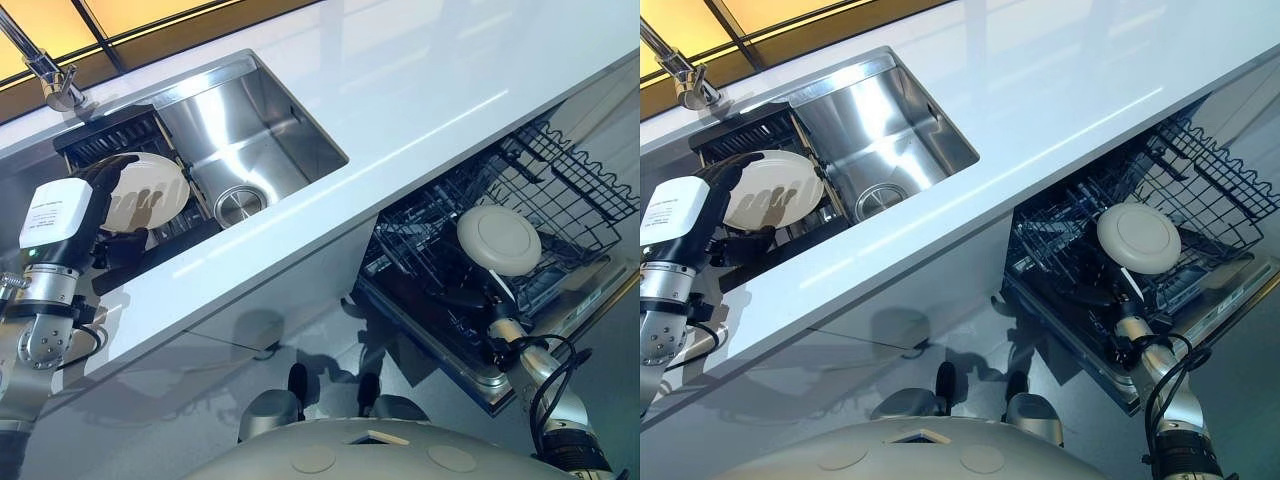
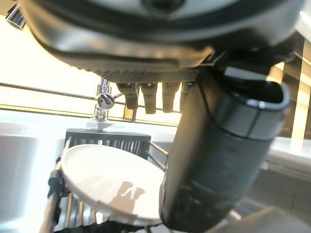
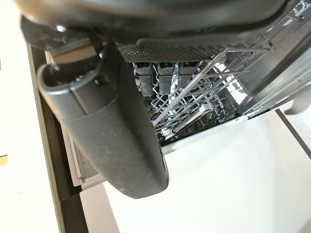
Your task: Pick up plates and place into dishwasher.
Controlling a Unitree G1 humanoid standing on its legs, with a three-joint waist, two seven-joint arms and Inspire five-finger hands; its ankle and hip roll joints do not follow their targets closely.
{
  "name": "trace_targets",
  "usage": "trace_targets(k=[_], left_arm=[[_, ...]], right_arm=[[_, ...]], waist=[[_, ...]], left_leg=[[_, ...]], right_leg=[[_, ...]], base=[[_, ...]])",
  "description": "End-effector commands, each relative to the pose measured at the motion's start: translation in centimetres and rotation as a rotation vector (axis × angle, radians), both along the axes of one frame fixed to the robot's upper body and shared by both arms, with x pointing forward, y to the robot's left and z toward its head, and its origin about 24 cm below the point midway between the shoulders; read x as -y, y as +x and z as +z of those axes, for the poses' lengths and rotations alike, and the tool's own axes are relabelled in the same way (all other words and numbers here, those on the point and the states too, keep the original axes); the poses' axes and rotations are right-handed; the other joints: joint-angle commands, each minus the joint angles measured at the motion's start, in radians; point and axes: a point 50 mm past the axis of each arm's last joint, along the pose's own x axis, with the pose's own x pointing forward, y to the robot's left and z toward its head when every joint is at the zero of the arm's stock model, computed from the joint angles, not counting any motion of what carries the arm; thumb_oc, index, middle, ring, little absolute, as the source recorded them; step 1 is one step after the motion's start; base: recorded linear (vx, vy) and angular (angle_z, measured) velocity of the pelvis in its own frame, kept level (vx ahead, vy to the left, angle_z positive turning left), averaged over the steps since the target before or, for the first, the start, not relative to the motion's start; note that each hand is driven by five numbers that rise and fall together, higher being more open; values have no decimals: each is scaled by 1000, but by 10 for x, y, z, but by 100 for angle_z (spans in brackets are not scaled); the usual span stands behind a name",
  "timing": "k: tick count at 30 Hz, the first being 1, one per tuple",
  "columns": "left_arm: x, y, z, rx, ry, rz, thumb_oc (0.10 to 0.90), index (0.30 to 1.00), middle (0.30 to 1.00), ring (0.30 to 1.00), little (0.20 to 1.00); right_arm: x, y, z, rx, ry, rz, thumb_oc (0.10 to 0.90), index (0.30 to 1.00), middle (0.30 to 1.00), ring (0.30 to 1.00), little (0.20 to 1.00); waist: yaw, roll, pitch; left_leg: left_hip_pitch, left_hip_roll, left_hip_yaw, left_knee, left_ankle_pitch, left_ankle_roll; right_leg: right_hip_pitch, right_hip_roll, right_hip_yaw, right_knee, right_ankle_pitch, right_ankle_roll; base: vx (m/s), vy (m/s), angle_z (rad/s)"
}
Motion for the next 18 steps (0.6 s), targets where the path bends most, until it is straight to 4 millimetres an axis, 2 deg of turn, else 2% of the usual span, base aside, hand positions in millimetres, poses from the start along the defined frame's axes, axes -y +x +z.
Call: trace_targets(k=[1, 7, 18], left_arm=[[-5, 11, 46, 161, 124, -21, 800, 900, 900, 900, 900], [-5, 14, 44, 125, 175, -15, 800, 900, 900, 900, 900], [-18, 19, 44, 36, 425, 91, 800, 900, 900, 900, 900]], right_arm=[[-33, 22, 15, 137, 82, 154, 800, 900, 900, 900, 900], [-33, 23, 14, 132, 81, 148, 800, 900, 900, 900, 900], [-30, 24, 16, 116, 71, 156, 800, 900, 900, 900, 900]], waist=[[29, 24, -69], [28, 25, -71], [13, 30, -71]], left_leg=[[15, -71, 22, 2, -111, 25], [15, -71, 21, 2, -111, 25], [22, -73, 21, 2, -114, 29]], right_leg=[[-39, 42, -20, 140, -176, 27], [-38, 42, -21, 138, -175, 27], [-36, 44, -9, 131, -169, 27]], base=[[0, 0, 0], [0, 0, 0], [6, 1, 0]])
